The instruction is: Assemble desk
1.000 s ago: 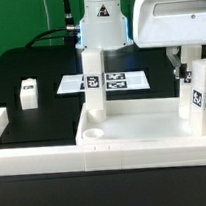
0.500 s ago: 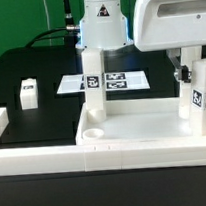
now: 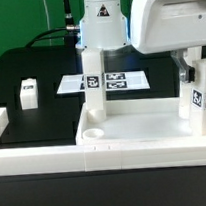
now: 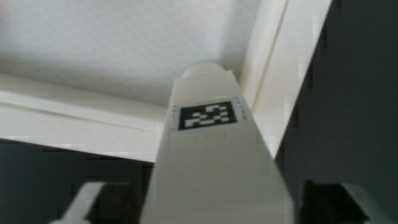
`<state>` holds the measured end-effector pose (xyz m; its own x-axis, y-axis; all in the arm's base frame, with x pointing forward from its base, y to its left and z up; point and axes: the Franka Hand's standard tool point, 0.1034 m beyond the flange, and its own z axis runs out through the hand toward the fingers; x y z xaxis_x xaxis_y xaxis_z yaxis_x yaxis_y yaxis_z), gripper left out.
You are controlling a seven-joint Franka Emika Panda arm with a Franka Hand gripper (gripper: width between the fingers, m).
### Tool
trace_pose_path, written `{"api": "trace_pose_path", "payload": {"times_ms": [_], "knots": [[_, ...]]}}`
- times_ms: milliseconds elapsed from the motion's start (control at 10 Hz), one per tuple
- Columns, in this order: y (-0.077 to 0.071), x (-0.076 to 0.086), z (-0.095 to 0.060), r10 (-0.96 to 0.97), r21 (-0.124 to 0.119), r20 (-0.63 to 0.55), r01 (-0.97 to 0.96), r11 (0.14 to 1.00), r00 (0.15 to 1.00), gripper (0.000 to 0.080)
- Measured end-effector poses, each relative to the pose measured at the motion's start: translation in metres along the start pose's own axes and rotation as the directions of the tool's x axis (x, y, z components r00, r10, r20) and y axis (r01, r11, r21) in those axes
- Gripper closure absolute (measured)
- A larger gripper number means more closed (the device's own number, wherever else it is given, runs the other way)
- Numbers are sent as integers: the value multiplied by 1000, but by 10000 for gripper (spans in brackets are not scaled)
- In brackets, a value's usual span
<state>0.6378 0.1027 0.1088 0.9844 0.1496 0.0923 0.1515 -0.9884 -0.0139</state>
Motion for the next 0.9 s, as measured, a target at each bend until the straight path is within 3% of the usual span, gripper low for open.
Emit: {"api": "trace_pose_path", "payload": {"times_ms": [100,200,500,900], "knots": [[0,0,0,29,0,0,-29,1000,1000,515],[0,0,0,28,0,0,-28,1000,1000,511],[2,0,0,280,3,1,-280,960,960,511],[3,0,0,645,10,2,-645,764,764,511]]}}
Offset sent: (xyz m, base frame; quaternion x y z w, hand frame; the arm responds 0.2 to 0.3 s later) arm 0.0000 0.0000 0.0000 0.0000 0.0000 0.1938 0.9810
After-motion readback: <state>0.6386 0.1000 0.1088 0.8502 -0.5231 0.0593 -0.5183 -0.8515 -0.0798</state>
